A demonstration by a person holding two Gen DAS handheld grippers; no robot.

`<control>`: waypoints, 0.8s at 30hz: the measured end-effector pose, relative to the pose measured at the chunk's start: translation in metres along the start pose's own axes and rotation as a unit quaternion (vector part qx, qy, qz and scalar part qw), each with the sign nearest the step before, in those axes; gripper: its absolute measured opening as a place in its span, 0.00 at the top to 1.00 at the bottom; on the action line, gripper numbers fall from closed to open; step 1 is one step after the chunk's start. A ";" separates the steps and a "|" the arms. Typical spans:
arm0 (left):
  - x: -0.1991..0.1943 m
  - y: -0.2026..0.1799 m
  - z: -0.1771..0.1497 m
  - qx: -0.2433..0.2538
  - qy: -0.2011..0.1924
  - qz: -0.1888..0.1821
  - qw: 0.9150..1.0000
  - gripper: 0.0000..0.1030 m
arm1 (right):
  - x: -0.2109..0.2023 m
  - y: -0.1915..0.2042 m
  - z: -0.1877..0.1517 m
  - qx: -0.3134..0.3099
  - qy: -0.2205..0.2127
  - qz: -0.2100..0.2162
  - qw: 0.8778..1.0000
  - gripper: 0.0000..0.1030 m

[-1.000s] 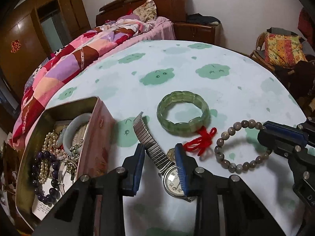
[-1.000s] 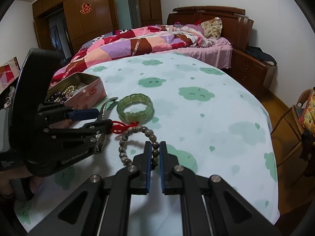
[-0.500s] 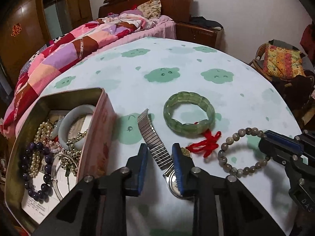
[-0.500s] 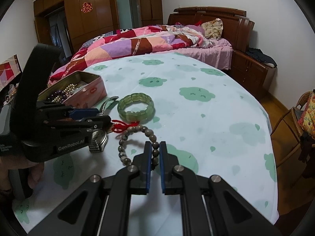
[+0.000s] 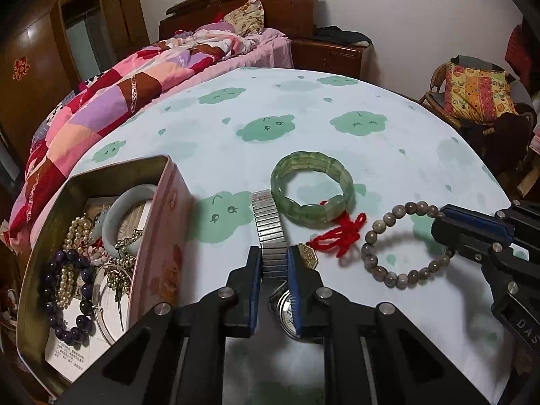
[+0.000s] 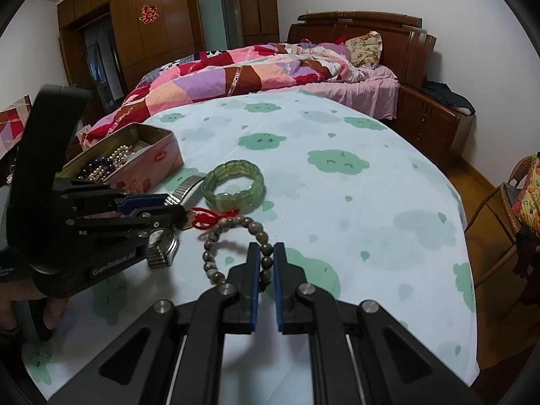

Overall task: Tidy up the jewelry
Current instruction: 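Carry the grey bead bracelet and wristwatch into the tin with both grippers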

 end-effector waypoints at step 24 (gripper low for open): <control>-0.028 0.002 -0.001 0.007 -0.030 -0.002 1.000 0.86 | -0.001 0.002 0.000 -0.003 -0.007 -0.001 1.000 0.91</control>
Point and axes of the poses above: each gripper's, at about its wrist camera, not at the fingertips, and x roughly the way its jaws point, y to its left, z to its top, the point moved 3 cm from there along x, roughly the way its jaws point, and after that the axes turned 12 degrees about y, right-handed, at the moved point
